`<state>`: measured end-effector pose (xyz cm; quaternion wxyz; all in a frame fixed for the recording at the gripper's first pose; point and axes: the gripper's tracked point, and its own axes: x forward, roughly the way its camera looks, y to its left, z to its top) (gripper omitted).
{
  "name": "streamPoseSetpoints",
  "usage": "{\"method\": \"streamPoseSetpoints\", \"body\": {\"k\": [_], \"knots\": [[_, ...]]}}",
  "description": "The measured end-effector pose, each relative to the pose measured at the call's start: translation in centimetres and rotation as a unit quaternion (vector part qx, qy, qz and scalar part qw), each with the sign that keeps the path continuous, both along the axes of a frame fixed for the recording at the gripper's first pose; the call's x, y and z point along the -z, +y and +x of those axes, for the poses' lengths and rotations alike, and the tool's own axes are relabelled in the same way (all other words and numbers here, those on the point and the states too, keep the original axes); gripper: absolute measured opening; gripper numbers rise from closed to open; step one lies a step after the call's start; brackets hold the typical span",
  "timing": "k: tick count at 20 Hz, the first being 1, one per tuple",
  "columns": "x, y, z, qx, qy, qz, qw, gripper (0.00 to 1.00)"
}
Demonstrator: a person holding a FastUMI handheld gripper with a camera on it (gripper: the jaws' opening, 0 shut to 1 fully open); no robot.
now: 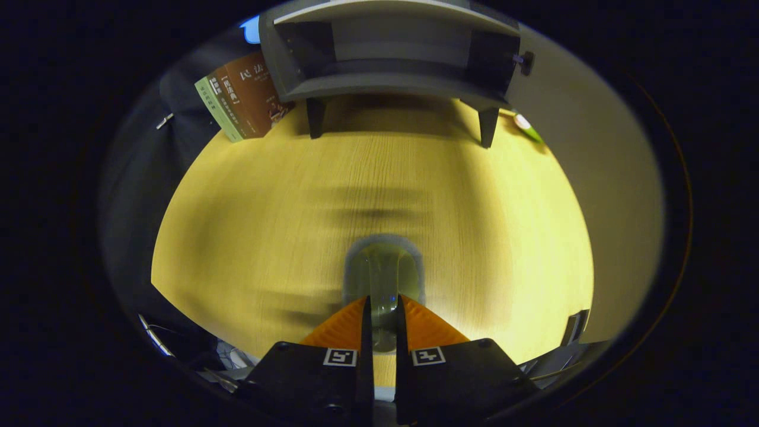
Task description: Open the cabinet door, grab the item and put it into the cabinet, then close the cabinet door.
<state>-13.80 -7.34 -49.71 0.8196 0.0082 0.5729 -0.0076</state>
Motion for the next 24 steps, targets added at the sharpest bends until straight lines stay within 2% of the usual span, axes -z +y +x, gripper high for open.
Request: {"method": "streamPoseSetpoints", "body": {"k": [7, 13, 19, 24], "knots": [[-11.9, 2.3, 6.4, 0.026, -0.128, -0.010, 0.991, 0.19], [-20.1, 4.8, 12.7, 0.052, -0.233, -0.022, 0.971, 0.19], [-27.9, 4.8, 19.4, 0.055, -0.319, -0.037, 0.945, 0.19], [-32.0, 2.9, 26.1, 0.039, -0.360, -0.043, 0.931, 0.19]]}}
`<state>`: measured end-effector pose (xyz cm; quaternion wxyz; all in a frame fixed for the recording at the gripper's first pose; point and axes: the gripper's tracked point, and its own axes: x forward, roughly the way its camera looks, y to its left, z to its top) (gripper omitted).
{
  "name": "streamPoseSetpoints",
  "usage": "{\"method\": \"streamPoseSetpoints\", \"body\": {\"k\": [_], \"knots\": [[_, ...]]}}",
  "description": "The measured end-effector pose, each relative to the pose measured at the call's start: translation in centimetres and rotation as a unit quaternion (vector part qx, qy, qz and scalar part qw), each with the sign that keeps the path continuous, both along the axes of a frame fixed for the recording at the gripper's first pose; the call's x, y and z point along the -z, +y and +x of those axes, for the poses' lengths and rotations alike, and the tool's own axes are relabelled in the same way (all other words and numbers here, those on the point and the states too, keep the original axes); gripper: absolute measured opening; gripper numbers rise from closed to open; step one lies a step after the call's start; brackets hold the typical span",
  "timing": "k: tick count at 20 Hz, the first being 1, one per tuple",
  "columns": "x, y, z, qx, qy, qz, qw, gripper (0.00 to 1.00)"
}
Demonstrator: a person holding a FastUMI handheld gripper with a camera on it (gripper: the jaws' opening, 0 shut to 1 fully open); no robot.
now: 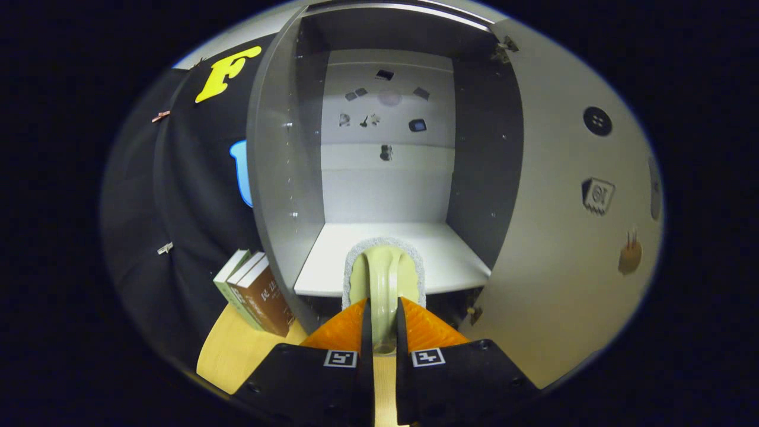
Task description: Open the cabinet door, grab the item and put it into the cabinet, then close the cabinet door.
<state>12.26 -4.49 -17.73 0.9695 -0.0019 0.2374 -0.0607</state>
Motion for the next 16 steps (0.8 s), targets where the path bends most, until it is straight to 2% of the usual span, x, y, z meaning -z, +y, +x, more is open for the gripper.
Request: {"method": "streamPoseSetpoints", "body": {"k": [5, 8, 16], "knots": [[-0.4, -1.9, 7.4, -0.019, -0.016, 0.013, 1.000, 0.18], [1.0, -2.9, 11.2, -0.020, -0.003, 0.033, 0.999, 0.18], [6.0, -3.0, 15.0, -0.030, 0.047, 0.049, 0.997, 0.18]]}}
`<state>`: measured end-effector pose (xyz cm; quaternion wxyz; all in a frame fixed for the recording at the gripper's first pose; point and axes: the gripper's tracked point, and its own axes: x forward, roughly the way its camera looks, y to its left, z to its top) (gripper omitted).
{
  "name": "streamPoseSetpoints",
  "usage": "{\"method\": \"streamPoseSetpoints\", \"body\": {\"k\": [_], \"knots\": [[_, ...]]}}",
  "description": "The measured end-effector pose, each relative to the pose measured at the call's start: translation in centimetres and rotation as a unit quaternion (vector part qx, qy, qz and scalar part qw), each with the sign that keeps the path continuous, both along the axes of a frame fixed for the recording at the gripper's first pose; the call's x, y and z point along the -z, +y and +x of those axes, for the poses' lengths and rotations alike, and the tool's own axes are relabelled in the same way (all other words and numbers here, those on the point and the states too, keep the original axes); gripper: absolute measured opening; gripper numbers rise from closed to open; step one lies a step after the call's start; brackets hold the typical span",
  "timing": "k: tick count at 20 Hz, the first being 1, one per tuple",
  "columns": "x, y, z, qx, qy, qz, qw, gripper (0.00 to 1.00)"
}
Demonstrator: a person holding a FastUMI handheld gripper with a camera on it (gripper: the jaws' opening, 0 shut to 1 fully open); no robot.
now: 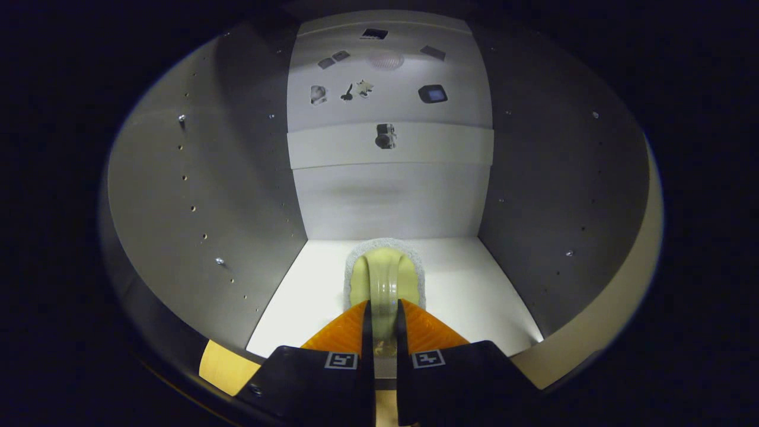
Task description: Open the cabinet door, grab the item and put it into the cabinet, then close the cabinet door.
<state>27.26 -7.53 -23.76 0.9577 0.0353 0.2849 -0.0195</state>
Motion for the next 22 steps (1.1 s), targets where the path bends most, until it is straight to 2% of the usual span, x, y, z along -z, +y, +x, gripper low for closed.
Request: {"method": "streamPoseSetpoints", "body": {"k": [2, 10, 11, 12, 15, 16, 20, 22], "knots": [[0.3, 0.1, 0.5, 0.001, 0.002, 0.008, 1.000, 0.22], [0.8, 0.7, 2.4, 0.001, -0.013, 0.029, 0.999, 0.23], [0.6, 0.7, 2.5, 0.003, -0.018, 0.031, 0.999, 0.25], [0.3, 0.8, 2.8, 0.003, -0.025, 0.037, 0.999, 0.37], [-0.9, 0.9, 2.7, 0.007, -0.043, 0.045, 0.998, 0.38], [-1.6, 1.0, 2.4, 0.006, -0.048, 0.047, 0.998, 0.36], [-6.1, 1.9, 0.3, -0.010, -0.103, 0.027, 0.994, 0.37], [-9.0, 2.4, -1.3, -0.014, -0.137, 0.014, 0.990, 0.48]]}}
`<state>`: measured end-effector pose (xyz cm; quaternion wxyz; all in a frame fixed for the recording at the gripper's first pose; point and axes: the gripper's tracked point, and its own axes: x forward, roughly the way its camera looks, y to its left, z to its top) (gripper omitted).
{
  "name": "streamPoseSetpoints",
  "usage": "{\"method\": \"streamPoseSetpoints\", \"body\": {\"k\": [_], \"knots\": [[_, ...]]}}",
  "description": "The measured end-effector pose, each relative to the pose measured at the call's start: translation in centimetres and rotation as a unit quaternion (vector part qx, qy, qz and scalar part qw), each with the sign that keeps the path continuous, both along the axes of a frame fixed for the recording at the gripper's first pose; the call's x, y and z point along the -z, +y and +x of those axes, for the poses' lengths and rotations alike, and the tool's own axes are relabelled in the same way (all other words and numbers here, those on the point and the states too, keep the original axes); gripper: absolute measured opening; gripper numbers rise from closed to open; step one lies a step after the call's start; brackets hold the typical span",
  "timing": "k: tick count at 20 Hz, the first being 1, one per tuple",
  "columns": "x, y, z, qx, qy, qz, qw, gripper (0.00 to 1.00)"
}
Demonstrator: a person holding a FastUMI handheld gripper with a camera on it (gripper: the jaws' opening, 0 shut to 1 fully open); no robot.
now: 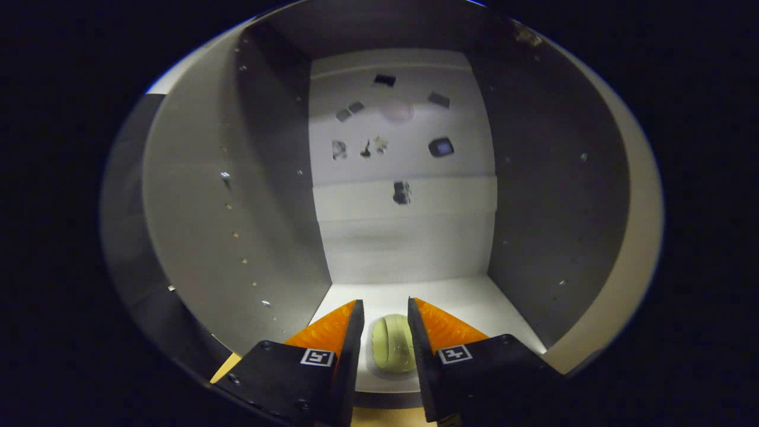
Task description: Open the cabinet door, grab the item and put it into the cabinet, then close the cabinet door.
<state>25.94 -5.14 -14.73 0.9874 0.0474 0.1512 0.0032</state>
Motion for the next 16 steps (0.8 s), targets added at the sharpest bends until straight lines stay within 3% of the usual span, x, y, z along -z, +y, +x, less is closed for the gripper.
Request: {"method": "streamPoseSetpoints", "body": {"k": [3, 5, 7, 10, 14, 16], "knots": [[-3.5, 0.7, -3.2, 0.006, -0.035, 0.002, 0.999, 0.48], [-5.8, 1.3, -6.0, 0.010, -0.056, -0.008, 0.998, 0.58], [-7.5, 2.2, -9.0, 0.012, -0.071, -0.013, 0.997, 0.61], [-10.1, 3.9, -13.7, 0.011, -0.095, -0.008, 0.995, 0.86], [-12.3, 4.4, -19.8, 0.033, -0.115, -0.008, 0.993, 1.00], [-13.3, 4.2, -22.8, 0.041, -0.120, -0.010, 0.992, 1.00]]}}
